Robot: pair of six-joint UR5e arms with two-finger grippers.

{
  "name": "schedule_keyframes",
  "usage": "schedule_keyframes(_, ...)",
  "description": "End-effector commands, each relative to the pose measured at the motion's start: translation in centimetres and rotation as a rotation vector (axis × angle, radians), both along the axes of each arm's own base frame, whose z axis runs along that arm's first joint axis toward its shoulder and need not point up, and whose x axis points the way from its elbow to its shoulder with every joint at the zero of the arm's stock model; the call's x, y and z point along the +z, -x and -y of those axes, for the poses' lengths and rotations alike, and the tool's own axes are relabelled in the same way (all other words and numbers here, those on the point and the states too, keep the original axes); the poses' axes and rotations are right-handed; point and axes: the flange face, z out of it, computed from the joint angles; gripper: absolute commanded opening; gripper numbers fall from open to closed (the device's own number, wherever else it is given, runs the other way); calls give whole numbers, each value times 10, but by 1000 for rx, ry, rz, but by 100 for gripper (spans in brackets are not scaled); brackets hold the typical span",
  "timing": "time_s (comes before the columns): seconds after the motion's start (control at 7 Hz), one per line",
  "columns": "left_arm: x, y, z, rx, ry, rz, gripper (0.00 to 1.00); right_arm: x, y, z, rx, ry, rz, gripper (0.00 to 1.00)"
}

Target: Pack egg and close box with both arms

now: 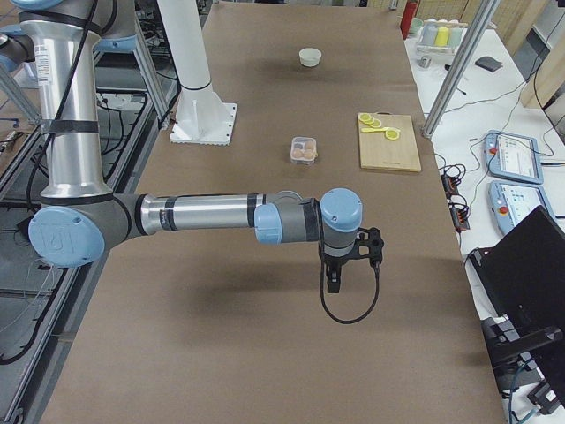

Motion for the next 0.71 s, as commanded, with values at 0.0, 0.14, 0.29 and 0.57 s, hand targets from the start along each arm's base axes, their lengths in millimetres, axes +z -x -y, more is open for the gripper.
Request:
schedule_keyframes(0.0,4,13,-5,-25,13,-9,98,3,-8,-5,22,18,9,100)
schedule_keyframes(0.14,2,12,-3,-24,8,-7,98,1,-8,-4,24,16,6,100)
schedule_keyframes(0.29,1,12,-2,-24,8,-7,98,-1,-12,-3,30,13,6,100)
schedule_keyframes(0.57,5,16,0,-28,6,63,98,2,-13,-6,33,21,8,100)
